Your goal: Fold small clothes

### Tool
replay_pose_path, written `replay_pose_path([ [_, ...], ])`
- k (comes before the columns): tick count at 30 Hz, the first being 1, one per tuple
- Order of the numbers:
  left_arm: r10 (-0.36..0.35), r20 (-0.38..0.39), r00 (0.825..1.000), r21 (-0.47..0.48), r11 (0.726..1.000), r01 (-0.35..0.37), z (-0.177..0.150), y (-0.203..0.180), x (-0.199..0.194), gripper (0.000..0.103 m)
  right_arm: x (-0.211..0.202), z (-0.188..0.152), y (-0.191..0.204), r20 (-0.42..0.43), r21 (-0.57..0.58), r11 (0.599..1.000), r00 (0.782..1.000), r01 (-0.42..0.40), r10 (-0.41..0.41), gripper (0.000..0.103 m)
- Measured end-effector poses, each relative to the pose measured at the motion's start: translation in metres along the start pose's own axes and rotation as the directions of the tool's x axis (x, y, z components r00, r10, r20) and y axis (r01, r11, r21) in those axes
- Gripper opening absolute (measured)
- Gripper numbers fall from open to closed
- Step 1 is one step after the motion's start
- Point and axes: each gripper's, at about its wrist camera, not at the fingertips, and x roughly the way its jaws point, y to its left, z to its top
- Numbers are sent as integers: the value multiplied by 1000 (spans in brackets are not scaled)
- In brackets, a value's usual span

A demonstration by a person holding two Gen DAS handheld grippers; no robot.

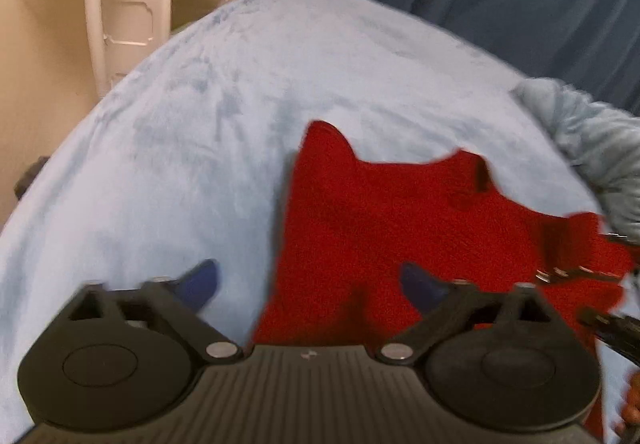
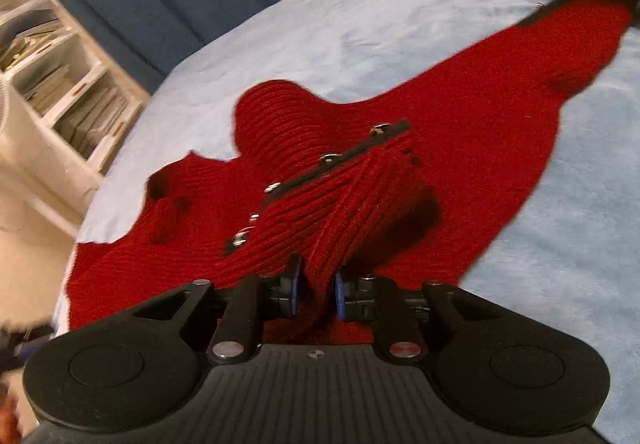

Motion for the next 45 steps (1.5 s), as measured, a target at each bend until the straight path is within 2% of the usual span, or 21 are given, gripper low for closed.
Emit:
replay_pose_path([
  [2, 12, -74, 997, 22, 1000, -10, 13, -6, 30, 94, -5, 0, 4, 13, -21, 999, 999, -32, 32, 17],
  [3, 20, -104, 994, 35, 999, -17, 16, -7, 41, 71, -5, -3, 1, 11, -25, 999, 1000, -28, 28, 17],
  [4, -6, -114, 993, 43, 999, 11, 17, -7, 47, 25, -3, -2, 0, -8, -32, 999, 1000, -5, 5, 17],
  [6, -27, -80, 996, -31, 999, 24, 20, 5, 44, 23, 11, 0, -5, -68, -46, 997, 996, 62, -65, 26],
  [9, -44, -44, 998, -77, 996, 40, 19, 28, 42, 23, -6, 3, -14, -87, -31, 995, 991, 99, -102, 47],
  [10, -66, -41, 997, -62, 996, 64, 18, 31, 42, 30, -16, 5, -15, -85, -21, 990, 987, 137, -139, 54],
  [12, -103, -39, 994, -45, 994, 101, 18, 34, 37, 46, -41, 7, -9, -16, -47, 977, 978, 208, -209, 55],
  [13, -126, -31, 992, -52, 991, 124, 19, 37, 34, 64, -52, 9, 0, 44, -84, 971, 974, 223, -220, 57],
  [14, -151, -17, 988, -66, 987, 150, 21, 40, 31, 81, -59, 14, 14, 92, -142, 968, 977, 205, -193, 57],
  [16, -161, 26, 987, -92, 982, 163, 27, 42, 28, 87, -48, 30, 45, 57, -206, 976, 996, 74, -63, 57],
  [19, -150, 13, 989, -91, 984, 150, 41, 40, 40, 87, 13, 57, 105, -102, -257, 959, 990, -121, 97, 55],
  [24, -87, -27, 996, -52, 995, 86, 57, 36, 67, 84, 129, 68, 178, -199, -336, 936, 979, -105, 38, 55],
  [27, -139, -40, 989, -50, 989, 137, 65, 36, 76, 62, 183, 65, 194, -204, -343, 938, 979, -41, -32, 56],
  [28, -160, -44, 986, -37, 987, 159, 67, 34, 78, 39, 194, 61, 195, -202, -351, 936, 979, -33, -42, 53],
  [30, -161, -33, 986, 6, 987, 161, 66, 28, 77, 24, 210, 52, 211, -205, -467, 884, 974, -9, -98, 0],
  [32, -148, 28, 989, 15, 989, 148, 64, 26, 66, 17, 195, 52, 235, -82, -578, 816, 995, -9, -47, 2],
  [34, -141, 80, 987, -12, 990, 142, 60, 33, 63, 17, 186, 64, 240, -31, -536, 843, 999, -50, 40, 1],
  [37, -113, 61, 992, -70, 991, 117, 53, 45, 77, 18, 213, 63, 222, -135, -486, 873, 990, -34, -37, 2],
  [39, -124, 55, 991, -87, 988, 129, 50, 48, 81, 23, 214, 59, 203, -176, -480, 877, 981, -12, -83, 29],
  [42, -115, 62, 991, -97, 988, 121, 55, 50, 73, 48, 158, 78, 156, -97, -287, 958, 995, -23, -5, 41],
  [45, -106, 88, 990, -76, 991, 113, 53, 53, 52, 72, 80, 82, 115, -39, -251, 967, 999, -33, 23, 46],
])
